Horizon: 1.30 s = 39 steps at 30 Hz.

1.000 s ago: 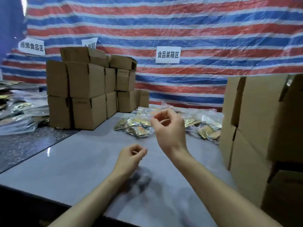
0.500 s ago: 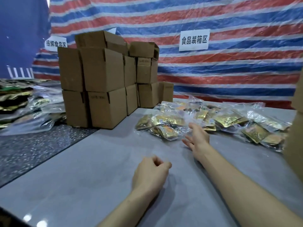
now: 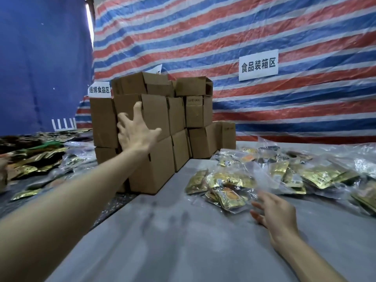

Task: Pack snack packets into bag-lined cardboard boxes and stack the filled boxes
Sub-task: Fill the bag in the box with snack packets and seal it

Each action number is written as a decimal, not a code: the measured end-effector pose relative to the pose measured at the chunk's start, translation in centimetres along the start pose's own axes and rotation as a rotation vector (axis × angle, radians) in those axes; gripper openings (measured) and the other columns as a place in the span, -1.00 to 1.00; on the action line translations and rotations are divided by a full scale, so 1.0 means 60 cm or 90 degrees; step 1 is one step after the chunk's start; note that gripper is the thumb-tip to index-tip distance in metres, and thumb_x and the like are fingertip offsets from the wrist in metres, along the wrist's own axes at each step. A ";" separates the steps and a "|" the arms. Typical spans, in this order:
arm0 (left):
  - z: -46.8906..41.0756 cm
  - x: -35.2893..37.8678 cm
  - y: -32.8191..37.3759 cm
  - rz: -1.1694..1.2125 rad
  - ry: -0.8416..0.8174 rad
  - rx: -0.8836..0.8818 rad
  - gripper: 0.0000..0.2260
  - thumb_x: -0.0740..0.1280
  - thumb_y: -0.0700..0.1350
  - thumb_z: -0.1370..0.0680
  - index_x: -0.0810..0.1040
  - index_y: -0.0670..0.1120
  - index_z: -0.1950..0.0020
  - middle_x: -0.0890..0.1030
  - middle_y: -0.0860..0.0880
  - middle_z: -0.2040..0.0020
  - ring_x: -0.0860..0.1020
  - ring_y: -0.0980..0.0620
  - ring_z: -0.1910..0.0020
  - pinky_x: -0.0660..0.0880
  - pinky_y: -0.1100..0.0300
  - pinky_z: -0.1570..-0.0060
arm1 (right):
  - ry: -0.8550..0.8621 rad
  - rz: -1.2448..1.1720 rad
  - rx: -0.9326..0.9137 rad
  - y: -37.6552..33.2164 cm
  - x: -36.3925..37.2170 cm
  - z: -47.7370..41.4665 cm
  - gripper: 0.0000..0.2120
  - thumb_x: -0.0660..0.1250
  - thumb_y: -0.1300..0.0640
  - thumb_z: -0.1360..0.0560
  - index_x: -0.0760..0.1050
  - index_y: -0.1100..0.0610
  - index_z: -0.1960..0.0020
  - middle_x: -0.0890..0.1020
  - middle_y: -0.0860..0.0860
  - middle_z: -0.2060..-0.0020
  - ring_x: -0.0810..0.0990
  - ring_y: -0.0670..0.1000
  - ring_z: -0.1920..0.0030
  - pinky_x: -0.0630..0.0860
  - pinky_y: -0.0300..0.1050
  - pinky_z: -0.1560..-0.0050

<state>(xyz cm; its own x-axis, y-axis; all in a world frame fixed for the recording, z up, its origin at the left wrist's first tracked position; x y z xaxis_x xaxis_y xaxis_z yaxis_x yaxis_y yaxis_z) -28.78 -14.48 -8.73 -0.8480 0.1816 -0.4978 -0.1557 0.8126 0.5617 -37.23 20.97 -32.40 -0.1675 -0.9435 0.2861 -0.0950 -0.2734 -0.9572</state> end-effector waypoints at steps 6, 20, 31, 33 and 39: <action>-0.134 -0.035 0.038 -0.163 0.091 0.021 -0.27 0.56 0.17 -0.42 0.32 0.08 -0.50 0.13 -0.24 -0.55 0.11 -0.27 -0.54 0.02 -0.26 -0.52 | -0.013 0.002 -0.027 -0.001 0.006 -0.004 -0.86 0.42 0.11 -0.58 0.67 0.13 0.12 0.71 0.18 0.21 0.67 0.09 0.35 0.62 0.09 0.21; -0.172 -0.021 0.034 0.067 0.084 -0.016 -0.77 0.48 -0.20 -0.52 0.53 -0.16 -0.13 0.36 -0.24 -0.38 0.16 -0.21 -0.51 0.12 -0.42 -0.46 | -0.014 -0.024 -0.019 0.002 0.005 -0.016 -0.87 0.45 0.17 -0.55 0.70 0.21 0.13 0.71 0.25 0.22 0.66 0.15 0.31 0.60 -0.02 0.29; -0.020 -0.164 0.129 0.195 0.135 0.244 -0.72 0.50 -0.14 -0.52 0.51 -0.17 -0.14 0.37 -0.17 -0.35 0.25 -0.10 -0.43 0.30 0.18 -0.32 | -0.004 -0.010 -0.019 0.009 0.003 -0.014 -0.81 0.49 0.09 -0.52 0.69 0.23 0.07 0.67 0.10 0.40 0.61 0.10 0.43 0.64 0.16 0.23; 0.020 -0.167 0.133 0.208 0.113 0.260 -0.74 0.51 -0.14 -0.51 0.51 -0.15 -0.11 0.39 -0.15 -0.34 0.28 -0.10 -0.40 0.29 0.17 -0.27 | 0.003 -0.005 -0.025 0.005 0.002 -0.011 -0.89 0.47 0.15 -0.54 0.69 0.20 0.07 0.69 0.07 0.41 0.62 0.06 0.47 0.64 0.09 0.28; 0.129 -0.129 0.097 0.243 0.052 0.229 -0.76 0.56 -0.21 -0.45 0.51 -0.13 0.04 0.42 -0.13 -0.33 0.24 -0.15 -0.47 0.25 0.00 -0.42 | 0.022 0.000 -0.040 -0.006 -0.003 0.006 -0.89 0.46 0.16 -0.54 0.69 0.17 -0.04 0.73 0.11 0.16 0.67 0.12 0.26 0.55 -0.09 0.28</action>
<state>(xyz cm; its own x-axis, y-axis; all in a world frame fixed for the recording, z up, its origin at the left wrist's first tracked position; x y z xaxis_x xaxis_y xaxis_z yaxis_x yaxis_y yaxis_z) -19.18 -6.87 -6.74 -0.8492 0.4699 -0.2409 0.3439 0.8383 0.4231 -36.80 21.16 -32.10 -0.2007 -0.9362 0.2885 -0.1567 -0.2600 -0.9528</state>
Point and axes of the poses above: each hand's wrist, its own z-axis away from the middle knuckle, its own x-axis out of the palm, y = z × x, the point moved 8 cm from there along -z, towards the middle knuckle
